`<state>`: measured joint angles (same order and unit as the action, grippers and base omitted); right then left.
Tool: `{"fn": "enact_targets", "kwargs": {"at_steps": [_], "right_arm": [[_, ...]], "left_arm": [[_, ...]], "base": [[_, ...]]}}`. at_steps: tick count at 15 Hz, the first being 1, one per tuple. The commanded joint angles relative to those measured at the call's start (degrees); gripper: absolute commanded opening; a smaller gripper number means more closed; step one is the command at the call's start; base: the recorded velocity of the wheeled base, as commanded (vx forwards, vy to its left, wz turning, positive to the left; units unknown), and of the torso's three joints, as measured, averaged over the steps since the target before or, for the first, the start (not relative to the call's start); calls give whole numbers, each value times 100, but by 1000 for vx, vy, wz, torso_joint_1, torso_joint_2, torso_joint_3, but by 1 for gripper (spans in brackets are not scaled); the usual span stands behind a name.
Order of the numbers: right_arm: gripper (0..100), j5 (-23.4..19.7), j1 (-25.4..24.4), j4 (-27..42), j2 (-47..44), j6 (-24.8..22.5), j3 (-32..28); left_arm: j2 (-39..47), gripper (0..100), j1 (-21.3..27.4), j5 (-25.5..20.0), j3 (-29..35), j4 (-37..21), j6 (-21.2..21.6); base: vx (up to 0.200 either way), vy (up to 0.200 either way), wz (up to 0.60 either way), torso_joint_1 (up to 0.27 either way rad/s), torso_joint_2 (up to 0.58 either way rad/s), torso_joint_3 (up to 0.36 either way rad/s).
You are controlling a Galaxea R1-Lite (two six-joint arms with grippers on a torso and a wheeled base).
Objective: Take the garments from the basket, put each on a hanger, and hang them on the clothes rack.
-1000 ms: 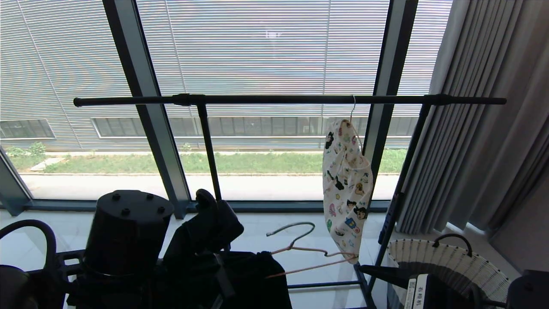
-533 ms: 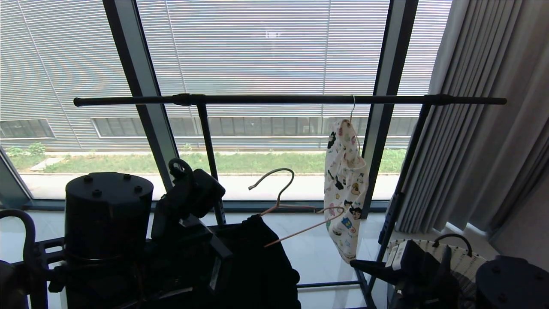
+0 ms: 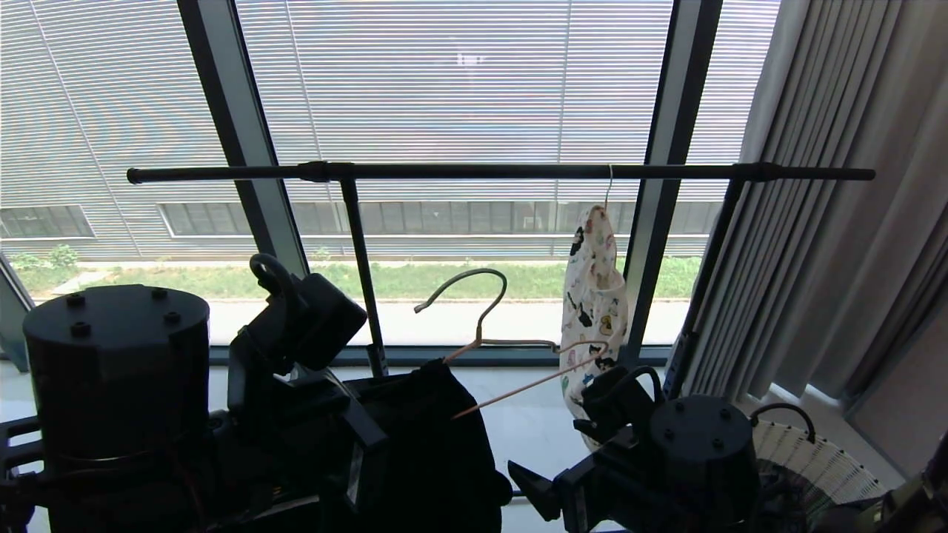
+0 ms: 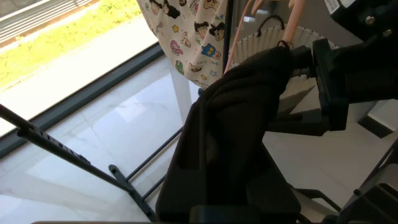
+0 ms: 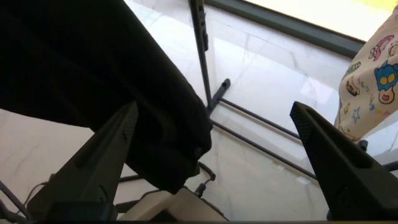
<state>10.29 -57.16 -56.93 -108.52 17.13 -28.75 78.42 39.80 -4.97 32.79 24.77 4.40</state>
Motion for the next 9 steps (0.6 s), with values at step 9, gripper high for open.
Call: {"fn": "enact_targets", "kwargs": {"at_steps": [9], "right_arm": [[100,-1,-181,-2,-433,-87,-61]], "left_arm": [[33,0,80,-21,140,1,-1]], "base": [[0,0,0,0,0,0]]}}
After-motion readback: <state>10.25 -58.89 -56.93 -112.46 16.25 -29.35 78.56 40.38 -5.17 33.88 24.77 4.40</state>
